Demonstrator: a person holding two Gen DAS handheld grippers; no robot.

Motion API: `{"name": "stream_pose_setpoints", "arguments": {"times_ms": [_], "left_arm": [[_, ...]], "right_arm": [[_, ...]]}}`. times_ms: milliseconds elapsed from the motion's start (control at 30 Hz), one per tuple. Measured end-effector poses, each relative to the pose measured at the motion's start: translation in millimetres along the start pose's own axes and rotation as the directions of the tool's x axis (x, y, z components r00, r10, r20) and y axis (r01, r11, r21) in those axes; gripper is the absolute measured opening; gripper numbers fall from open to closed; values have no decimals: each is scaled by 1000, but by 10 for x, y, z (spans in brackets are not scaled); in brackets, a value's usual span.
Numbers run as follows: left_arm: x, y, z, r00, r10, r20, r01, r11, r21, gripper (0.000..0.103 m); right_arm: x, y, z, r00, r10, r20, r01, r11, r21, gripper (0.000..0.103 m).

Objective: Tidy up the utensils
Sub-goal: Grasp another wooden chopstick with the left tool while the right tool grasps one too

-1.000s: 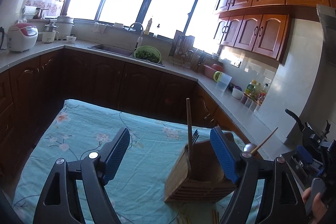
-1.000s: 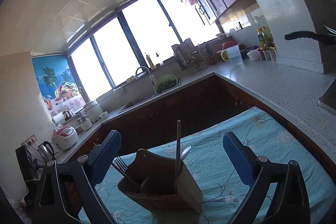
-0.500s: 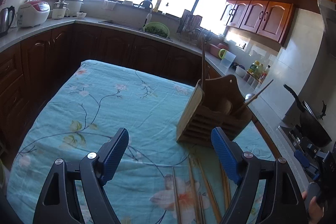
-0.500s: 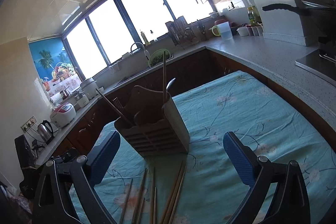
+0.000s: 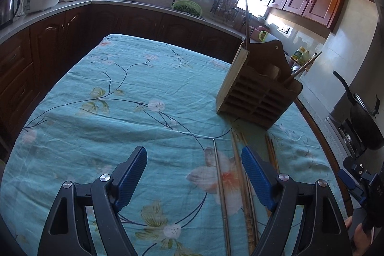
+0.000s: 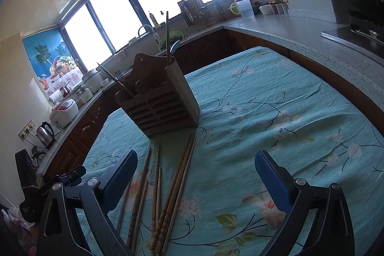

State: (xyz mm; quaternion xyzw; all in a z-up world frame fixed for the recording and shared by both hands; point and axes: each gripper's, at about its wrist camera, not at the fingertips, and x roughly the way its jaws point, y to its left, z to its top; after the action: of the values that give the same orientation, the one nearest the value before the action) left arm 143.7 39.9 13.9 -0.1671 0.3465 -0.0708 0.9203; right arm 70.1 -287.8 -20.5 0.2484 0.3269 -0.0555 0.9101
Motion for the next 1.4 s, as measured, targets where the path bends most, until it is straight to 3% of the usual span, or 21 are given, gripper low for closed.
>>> {"name": "stream_pose_setpoints", "arguments": {"times_ms": [300,467,633,767,967,1100,1400], "left_arm": [[168,-117,43,997,17,-80,-13,999,51,79],[316,-205,67,991,25,-129,-14,996,83,72],[567,-285,127,982,45,-181,-24,993,118,59],[798,-358,175,975,56,-217,-27,990,136,55],[1027,-429,208,963,70,-259,-27,985,168,51],[1197,-457,201,952,81,-296,-28,983,180,36],[1398,-639,186,951,134,-278,-52,958,282,29]], "right_arm": [[135,142,6,1000,-6,-25,5,998,-60,95],[387,196,27,995,-25,-93,17,997,-79,61],[718,238,29,984,-48,-170,29,993,-111,43],[999,259,23,971,-73,-226,44,990,-134,28],[1326,243,12,953,-113,-282,71,985,-156,19],[1484,256,-8,941,-150,-304,95,977,-190,12],[1656,349,61,932,-197,-305,118,959,-259,12]]}}
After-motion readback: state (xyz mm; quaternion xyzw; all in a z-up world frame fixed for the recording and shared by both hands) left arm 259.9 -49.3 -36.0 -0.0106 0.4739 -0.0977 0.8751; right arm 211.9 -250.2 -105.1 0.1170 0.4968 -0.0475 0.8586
